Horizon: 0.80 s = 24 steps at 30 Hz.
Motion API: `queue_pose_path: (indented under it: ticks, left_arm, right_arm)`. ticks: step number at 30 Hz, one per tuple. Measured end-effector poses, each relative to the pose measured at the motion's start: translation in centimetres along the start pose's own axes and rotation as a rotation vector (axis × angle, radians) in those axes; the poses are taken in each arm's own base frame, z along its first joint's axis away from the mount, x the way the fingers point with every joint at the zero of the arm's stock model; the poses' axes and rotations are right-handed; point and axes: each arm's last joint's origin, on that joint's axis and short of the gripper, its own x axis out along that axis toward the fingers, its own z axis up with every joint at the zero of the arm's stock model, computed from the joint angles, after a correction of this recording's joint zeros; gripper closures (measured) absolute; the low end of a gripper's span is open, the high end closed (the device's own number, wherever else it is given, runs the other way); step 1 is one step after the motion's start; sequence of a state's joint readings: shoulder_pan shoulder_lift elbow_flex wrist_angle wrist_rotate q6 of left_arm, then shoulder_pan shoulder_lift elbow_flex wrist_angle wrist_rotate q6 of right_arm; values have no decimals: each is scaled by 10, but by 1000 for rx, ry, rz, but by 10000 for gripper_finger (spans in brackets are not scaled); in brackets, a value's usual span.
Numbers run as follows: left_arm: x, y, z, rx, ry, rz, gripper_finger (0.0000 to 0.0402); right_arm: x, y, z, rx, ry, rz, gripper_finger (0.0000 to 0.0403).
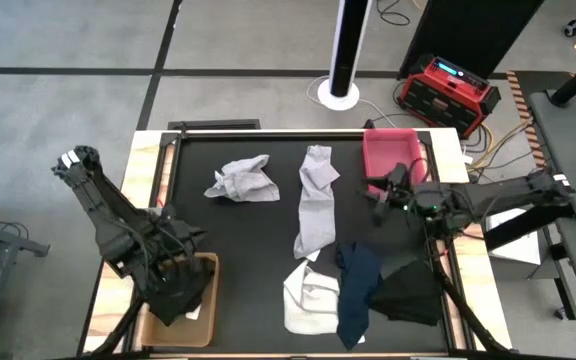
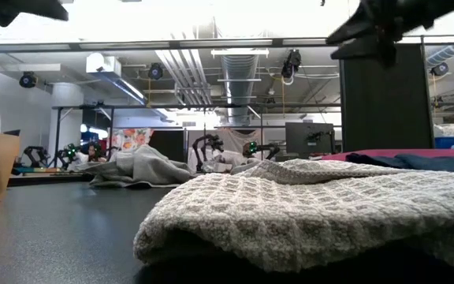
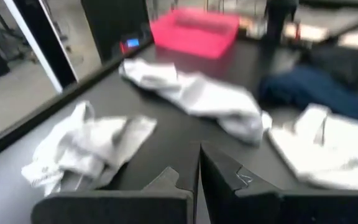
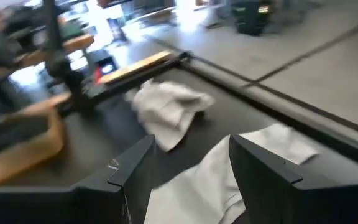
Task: Sort towels by color in basket
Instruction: Put the right gray microfiber towel into the pink bin
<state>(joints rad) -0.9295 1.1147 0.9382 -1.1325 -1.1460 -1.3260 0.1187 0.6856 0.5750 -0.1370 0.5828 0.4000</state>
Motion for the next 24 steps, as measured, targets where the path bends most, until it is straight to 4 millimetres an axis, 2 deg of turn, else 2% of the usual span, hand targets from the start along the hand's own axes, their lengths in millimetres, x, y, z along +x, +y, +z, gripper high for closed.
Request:
queue_pose_path:
  ticks: [3,7,11,14,17,20,24]
  left_arm:
    - [-1,2,5,-54,-57,-2,402]
    - [-1,-1,5,-30,-94,3,402]
    - [3,-9,0,78,-104,20,402]
    - [5,-13,-3,155,-99,34,402]
    - [3,-18,3,52,-111,17,402]
    - [3,-31,5,-73,-80,-45,402]
    - [9,-60,-2,-35,-73,-107,402]
  right_arm:
    - [-1,1,13,14,25,-59,207]
    - [-6,4,22,-7,111,-4,207]
    - [-6,8,12,-7,263,132,207]
    - [-4,9,8,27,310,132,207]
    - [-2,10,3,158,391,124,207]
    - [0,16,-1,223,488,207,207]
    - [7,29,-14,183,600,272,207]
